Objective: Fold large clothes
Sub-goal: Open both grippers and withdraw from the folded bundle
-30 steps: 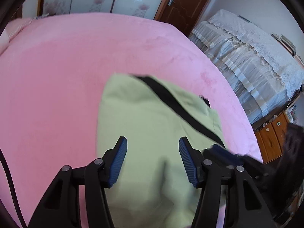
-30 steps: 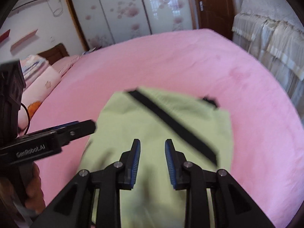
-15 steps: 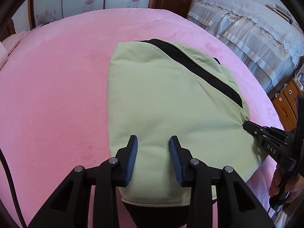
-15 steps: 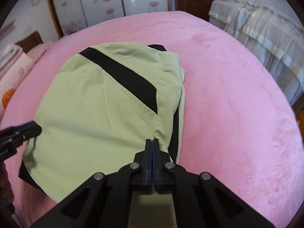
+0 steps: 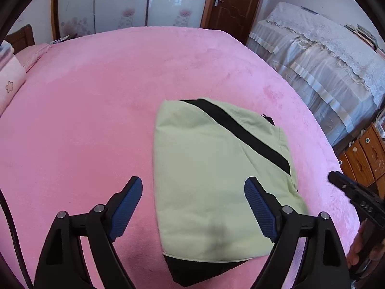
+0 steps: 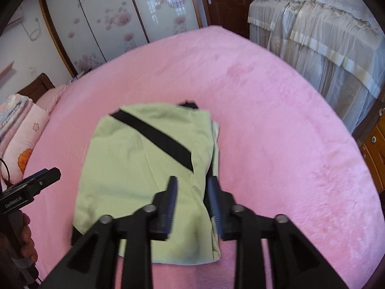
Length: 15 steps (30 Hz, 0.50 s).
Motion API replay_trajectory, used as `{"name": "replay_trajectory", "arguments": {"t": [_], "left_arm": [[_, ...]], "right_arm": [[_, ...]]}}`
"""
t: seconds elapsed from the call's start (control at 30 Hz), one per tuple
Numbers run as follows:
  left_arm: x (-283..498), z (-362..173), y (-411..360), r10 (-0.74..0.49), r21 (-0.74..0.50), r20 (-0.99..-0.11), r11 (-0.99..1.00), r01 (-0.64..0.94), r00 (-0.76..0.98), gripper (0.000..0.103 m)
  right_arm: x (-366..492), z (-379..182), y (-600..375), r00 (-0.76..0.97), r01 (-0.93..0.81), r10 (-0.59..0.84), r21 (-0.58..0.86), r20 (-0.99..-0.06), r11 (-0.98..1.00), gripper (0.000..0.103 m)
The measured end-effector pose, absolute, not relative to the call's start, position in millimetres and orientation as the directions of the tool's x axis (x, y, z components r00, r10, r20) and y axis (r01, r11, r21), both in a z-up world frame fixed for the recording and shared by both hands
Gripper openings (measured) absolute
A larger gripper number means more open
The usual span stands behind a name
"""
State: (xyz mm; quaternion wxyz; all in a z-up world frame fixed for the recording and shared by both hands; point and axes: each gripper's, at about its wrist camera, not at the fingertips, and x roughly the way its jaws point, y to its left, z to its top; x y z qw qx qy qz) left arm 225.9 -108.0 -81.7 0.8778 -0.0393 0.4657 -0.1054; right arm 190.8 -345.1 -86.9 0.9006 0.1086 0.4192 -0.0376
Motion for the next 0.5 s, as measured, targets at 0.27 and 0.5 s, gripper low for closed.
{"name": "replay_trajectory", "arguments": {"t": [0.27,0.5], "left_arm": [[230.1,-79.2,-88.5,-0.341,-0.322,-0.856,0.94,0.116,0.389,0.086],[237.4,-121.3,-78.8,-0.291,-0.285,-0.899,0.956,0.066,0.326,0.091]], "right_arm": [[181.3,-34.6,-351.3,0.714,0.115,0.022,0.148,-0.7,0.982,0.066],[192.1,-64.2,-351.9,0.66,0.102,-0.038,0.039,-0.75,0.994,0.066]]}}
